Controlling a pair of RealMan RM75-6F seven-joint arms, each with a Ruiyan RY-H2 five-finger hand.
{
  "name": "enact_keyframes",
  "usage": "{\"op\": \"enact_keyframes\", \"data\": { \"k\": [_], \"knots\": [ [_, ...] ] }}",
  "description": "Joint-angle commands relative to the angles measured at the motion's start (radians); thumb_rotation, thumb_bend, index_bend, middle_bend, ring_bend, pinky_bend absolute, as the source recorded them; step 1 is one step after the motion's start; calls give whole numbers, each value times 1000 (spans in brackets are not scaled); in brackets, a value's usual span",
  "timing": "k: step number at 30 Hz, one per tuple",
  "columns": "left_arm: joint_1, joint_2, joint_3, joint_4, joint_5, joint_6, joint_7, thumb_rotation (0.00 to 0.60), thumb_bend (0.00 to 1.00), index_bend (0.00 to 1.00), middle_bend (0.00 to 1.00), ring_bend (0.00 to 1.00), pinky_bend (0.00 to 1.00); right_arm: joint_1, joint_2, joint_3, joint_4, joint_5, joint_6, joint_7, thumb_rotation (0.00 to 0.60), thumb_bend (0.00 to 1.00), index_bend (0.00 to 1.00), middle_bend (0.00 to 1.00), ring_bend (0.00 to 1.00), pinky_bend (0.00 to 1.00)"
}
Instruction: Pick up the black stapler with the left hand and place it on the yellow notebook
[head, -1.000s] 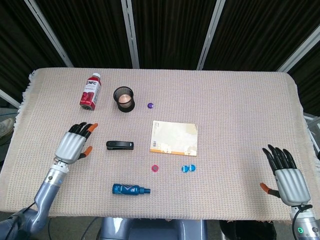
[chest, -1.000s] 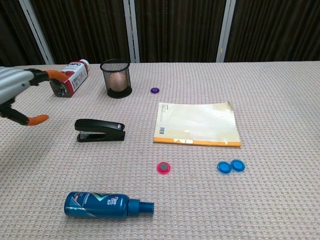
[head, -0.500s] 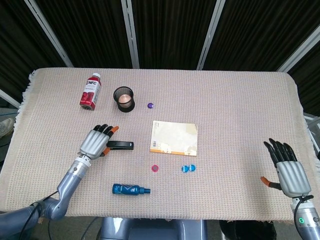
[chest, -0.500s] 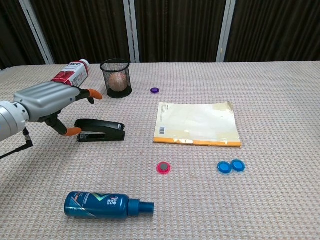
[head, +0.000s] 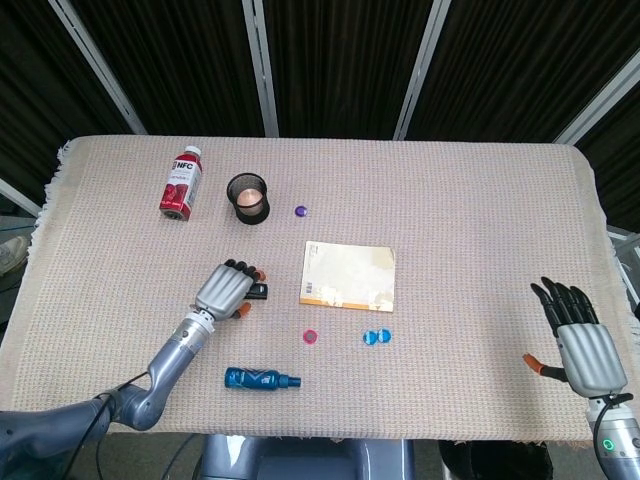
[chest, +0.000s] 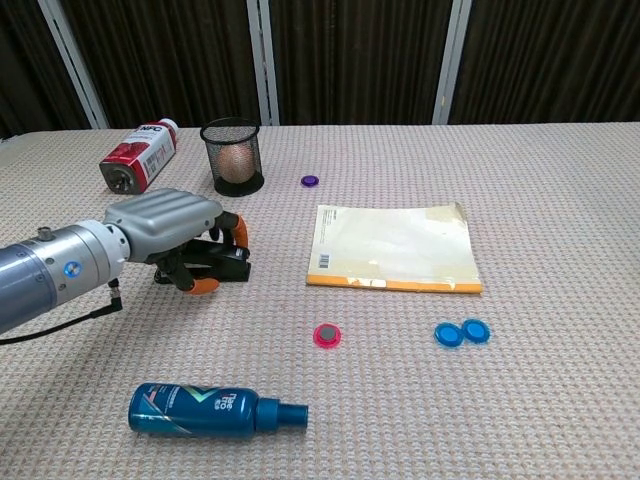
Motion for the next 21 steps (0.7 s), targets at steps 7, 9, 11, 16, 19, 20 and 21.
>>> {"op": "enact_keyframes", "data": {
  "k": [7,9,11,16,19,20,21],
  "knots": [
    [-16,-25,4,-5,-19,37,44,600,424,585,576,503,487,-4,11,3,5,6,9,30,600,85,0,0,0,0],
    [-17,-21,3,-15,-23,45,50,600,457,616,602,532,509,-5,13,3,5,5,10,34,600,84,0,0,0,0],
    [-16,-15,3,-27,-21,60,54,600,474,649,630,558,530,-4,14,1,5,5,7,35,600,84,0,0,0,0],
    [-25,-3,-11,-63,-21,82,47,600,481,667,643,572,543,0,12,-1,2,7,-3,27,600,85,0,0,0,0],
    [-54,0,-39,-76,-33,75,58,600,476,666,643,573,543,3,14,-3,-1,6,-10,27,600,85,0,0,0,0],
    [-63,-3,-48,-75,-37,72,62,600,477,667,642,573,543,4,14,-4,0,7,-13,30,600,85,0,0,0,0],
    [-79,-11,-62,-72,-43,67,65,600,477,668,642,573,543,5,15,-4,1,8,-16,34,600,85,0,0,0,0]
  ]
}}
